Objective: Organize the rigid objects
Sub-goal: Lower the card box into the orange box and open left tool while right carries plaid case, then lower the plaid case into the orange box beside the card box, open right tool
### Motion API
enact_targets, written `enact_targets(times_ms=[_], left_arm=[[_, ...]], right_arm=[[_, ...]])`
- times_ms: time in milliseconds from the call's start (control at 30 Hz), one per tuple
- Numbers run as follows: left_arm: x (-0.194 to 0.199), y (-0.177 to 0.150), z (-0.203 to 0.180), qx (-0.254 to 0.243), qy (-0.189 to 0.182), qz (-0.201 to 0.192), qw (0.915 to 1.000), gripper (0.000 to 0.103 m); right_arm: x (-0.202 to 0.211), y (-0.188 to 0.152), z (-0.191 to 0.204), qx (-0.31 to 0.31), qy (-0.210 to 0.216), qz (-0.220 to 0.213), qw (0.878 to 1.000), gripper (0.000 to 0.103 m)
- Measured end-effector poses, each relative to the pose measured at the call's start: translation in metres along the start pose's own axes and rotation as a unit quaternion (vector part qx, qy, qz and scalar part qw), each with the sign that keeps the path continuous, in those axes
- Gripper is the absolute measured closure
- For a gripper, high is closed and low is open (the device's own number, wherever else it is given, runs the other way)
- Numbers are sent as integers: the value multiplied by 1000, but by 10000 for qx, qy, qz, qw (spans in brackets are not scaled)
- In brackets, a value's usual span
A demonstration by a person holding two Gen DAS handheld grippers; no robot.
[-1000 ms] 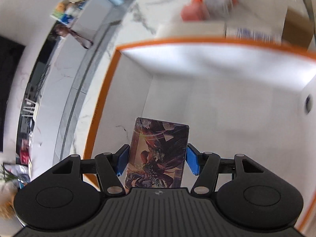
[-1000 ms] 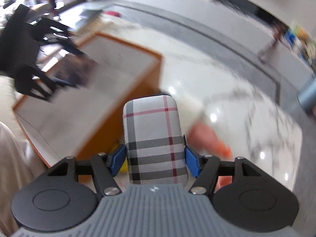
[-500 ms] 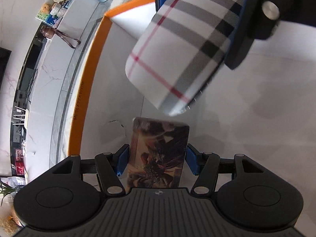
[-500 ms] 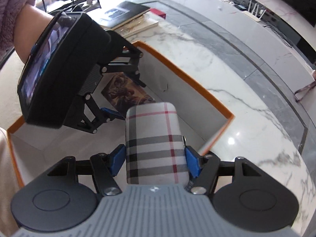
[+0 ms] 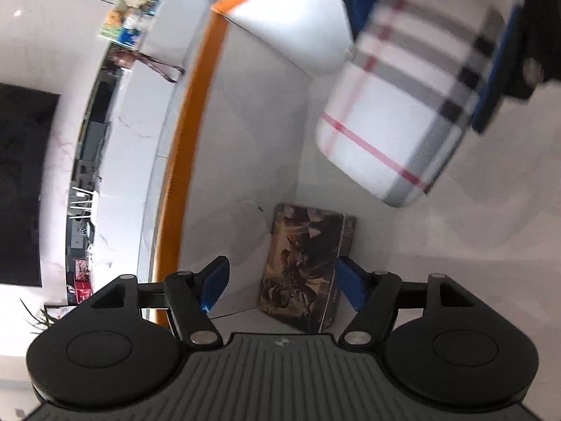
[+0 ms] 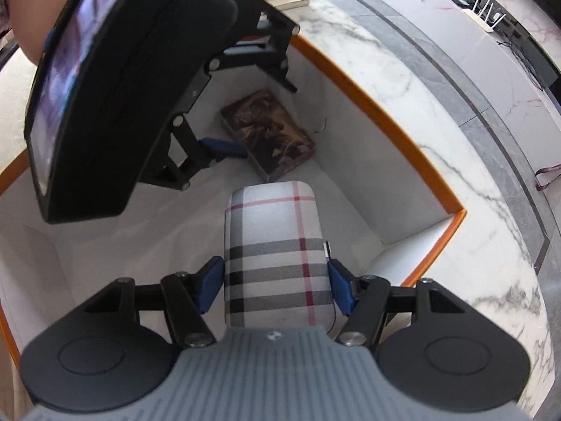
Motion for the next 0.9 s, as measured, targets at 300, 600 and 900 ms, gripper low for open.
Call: enact_targets(times_ms=[300, 600, 900], left_arm=[[81, -33, 60, 2616, -495, -826, 9604, 21], [94, -95, 55, 4354, -1199, -490, 8909, 55], [108, -108, 20, 4505, -1628, -605, 8757, 74]], right_arm=[[-4, -3, 13, 278, 236, 207, 9991, 38], [-27, 18, 58, 922, 583, 269, 9937, 38], [-61, 38, 87, 2041, 321, 135, 9783, 38]])
Point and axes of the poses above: each gripper's, at about its wrist camera, not at the fingertips, and x roughly against the way its jaws point, z to its left, y to its top, the point moved 6 cm from there along -x, roughly the way its jaws point, and after that the axes turned 11 degrees about -x, right-handed, at the moved point
